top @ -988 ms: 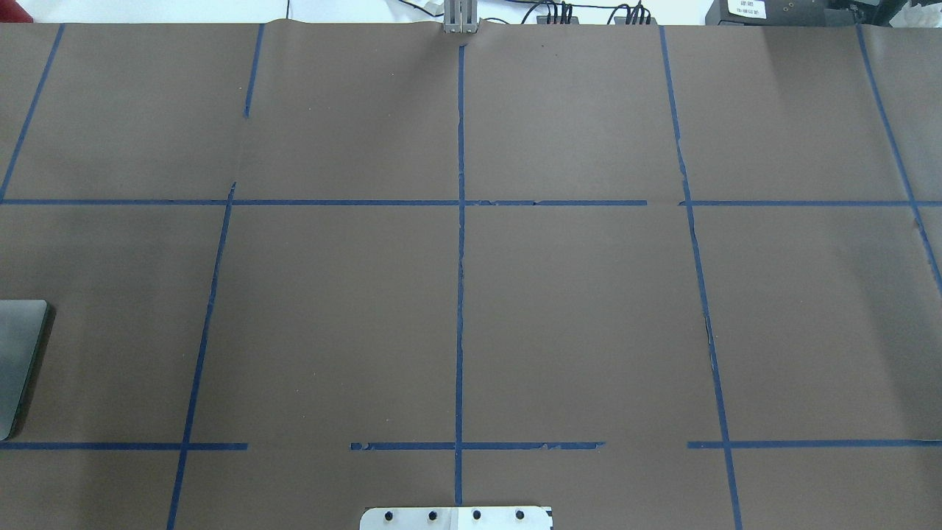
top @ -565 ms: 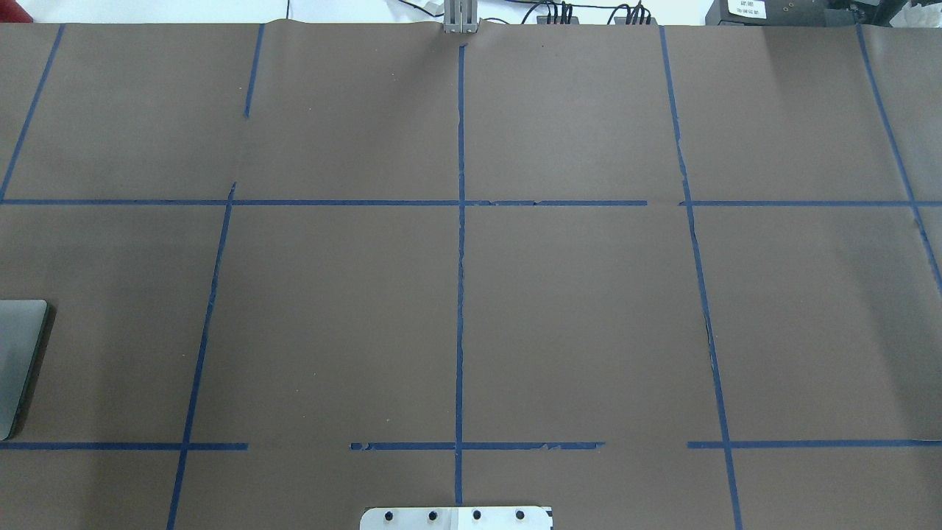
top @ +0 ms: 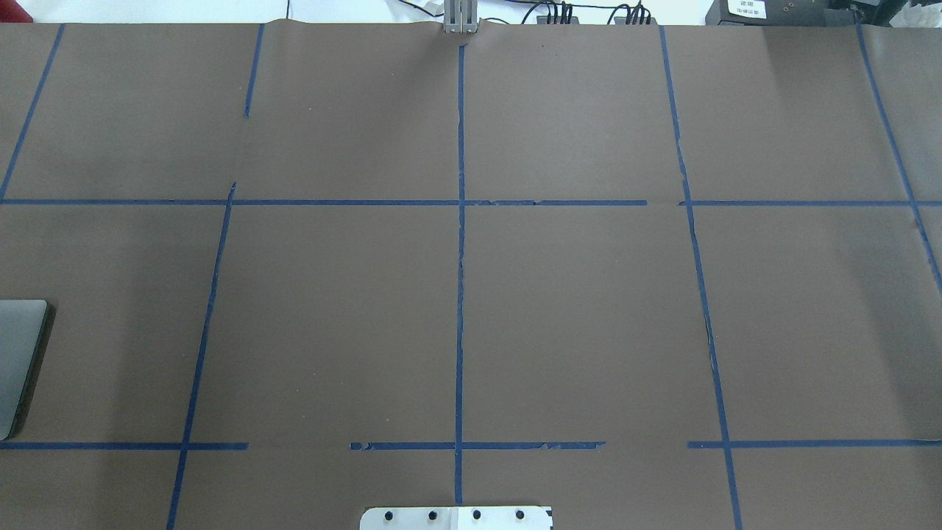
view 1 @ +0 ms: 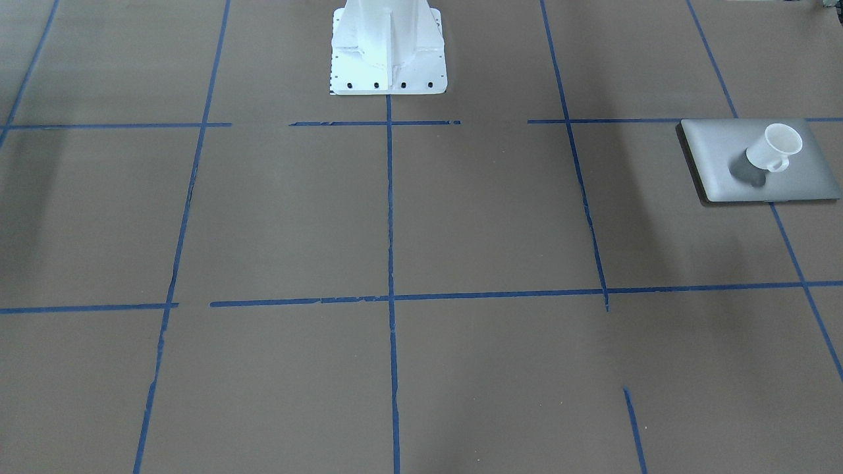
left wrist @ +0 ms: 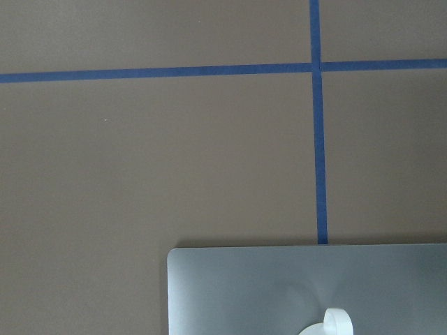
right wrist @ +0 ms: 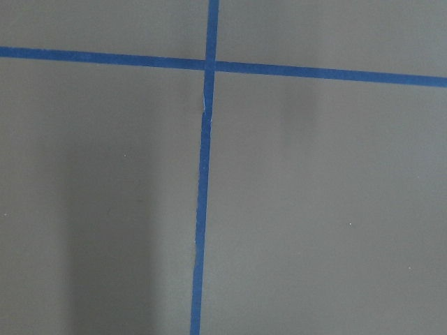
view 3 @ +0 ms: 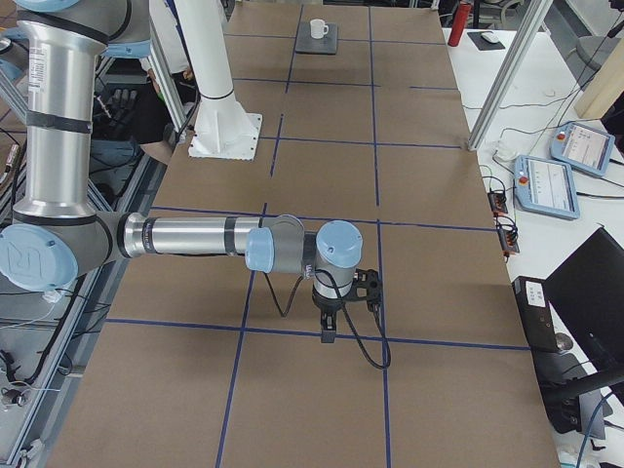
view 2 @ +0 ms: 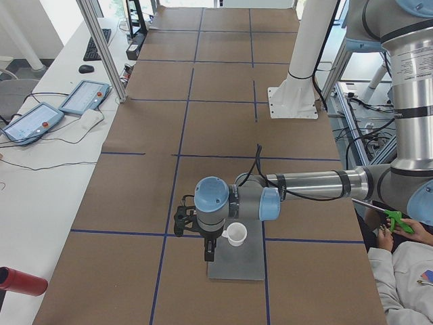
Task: Place cup on laptop
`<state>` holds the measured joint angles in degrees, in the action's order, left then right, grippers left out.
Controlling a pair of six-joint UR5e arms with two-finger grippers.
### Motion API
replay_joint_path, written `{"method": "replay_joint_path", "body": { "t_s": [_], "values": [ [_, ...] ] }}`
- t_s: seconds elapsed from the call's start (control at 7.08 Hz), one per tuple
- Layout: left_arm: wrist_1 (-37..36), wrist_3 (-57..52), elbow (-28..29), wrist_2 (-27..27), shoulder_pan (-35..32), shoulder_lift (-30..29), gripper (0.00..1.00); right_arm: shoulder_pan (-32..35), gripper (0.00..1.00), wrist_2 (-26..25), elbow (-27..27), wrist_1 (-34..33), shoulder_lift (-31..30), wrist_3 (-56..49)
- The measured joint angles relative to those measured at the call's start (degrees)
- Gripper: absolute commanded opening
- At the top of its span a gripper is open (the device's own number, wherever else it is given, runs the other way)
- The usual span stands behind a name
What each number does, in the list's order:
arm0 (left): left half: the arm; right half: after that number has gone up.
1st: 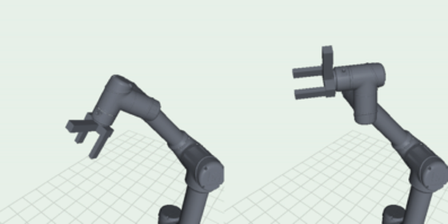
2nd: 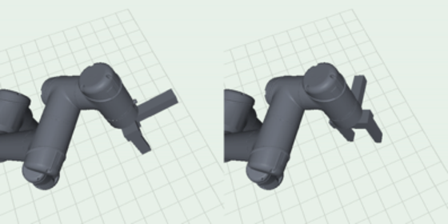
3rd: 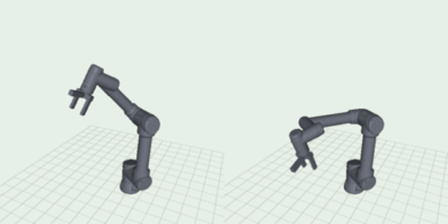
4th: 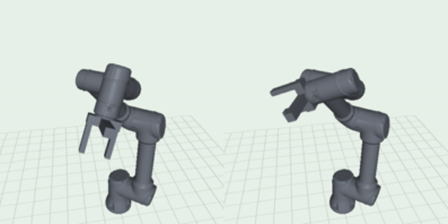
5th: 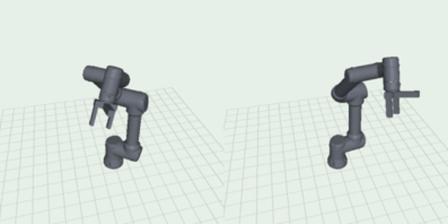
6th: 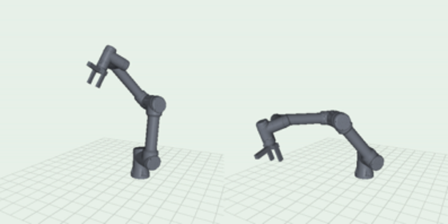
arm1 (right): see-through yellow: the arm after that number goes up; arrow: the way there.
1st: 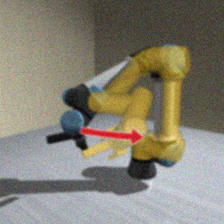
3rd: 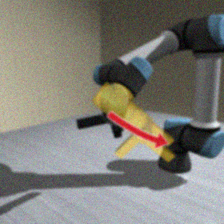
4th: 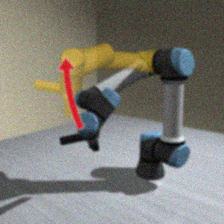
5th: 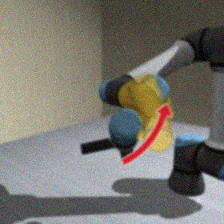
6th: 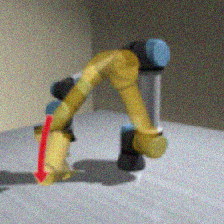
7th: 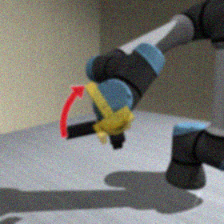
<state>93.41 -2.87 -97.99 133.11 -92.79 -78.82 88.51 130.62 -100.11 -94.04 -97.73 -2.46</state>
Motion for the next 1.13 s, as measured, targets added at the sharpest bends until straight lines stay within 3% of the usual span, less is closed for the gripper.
{"method": "replay_joint_path", "body": {
  "t_s": [1.13],
  "values": [
    [-2.5, -1.6, -2.7, 0.0, -0.5, -0.2, 1.00, 0.0, 1.00, 0.1, 0.0, 0.0, 0.0, 0.0]
  ]
}}
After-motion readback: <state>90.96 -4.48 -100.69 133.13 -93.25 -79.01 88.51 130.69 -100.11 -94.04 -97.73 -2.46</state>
